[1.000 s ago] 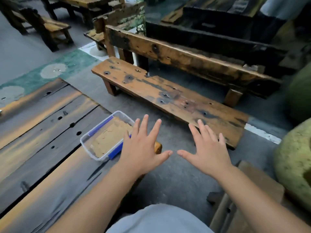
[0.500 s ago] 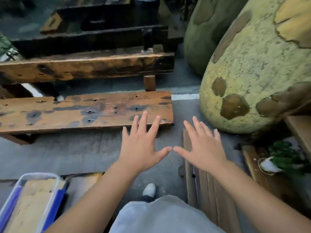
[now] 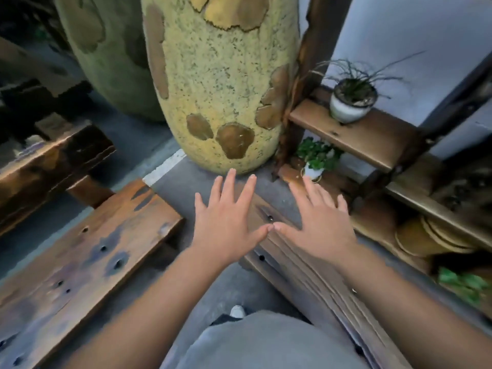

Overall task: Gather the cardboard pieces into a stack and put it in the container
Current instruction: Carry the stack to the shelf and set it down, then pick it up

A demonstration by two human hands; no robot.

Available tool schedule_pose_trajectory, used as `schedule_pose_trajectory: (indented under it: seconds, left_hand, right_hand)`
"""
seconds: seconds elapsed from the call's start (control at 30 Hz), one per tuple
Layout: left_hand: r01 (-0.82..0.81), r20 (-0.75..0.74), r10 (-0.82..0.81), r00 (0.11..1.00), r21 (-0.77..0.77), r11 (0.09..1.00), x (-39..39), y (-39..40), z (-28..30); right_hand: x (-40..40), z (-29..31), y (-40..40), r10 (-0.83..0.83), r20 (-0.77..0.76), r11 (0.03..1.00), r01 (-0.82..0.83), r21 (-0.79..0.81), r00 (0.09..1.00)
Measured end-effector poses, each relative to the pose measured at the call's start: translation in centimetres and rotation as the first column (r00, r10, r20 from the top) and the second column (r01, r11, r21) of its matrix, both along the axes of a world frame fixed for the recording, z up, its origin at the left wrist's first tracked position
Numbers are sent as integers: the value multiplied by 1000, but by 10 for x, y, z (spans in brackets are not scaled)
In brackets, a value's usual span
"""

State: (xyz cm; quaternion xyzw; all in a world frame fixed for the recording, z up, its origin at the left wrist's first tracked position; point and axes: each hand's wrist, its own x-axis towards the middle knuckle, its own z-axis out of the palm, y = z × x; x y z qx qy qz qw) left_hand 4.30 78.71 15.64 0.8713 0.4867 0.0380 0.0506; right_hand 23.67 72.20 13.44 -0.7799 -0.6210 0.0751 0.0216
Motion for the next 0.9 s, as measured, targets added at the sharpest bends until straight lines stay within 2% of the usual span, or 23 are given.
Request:
schedule_pose_trajectory:
  seconds: [0.17,0.33,0.47,0.73,0.9]
  left_hand:
    - [180,10,-180,984,-48,982,41,0,-7]
    - [356,24,-355,935,-64,932,100,-21,-10]
    - [437,31,-436,899,-55,898,155,-39,-6]
    - [505,101,-501,860,-13,863,271,-89,8]
    - [514,76,-517,852,56,856,338,-110,21]
  right_hand:
    - [24,-2,-40,-183,-12,982,182,-54,983]
    - [58,3,-93,-372,-11,926,370,-69,928]
    - [98,8,-127,-480,-34,877,479,-42,877]
    - [201,24,-185,-562,-18,827,562,30,827]
    - [263,42,-207,-570,21,820,567,77,822]
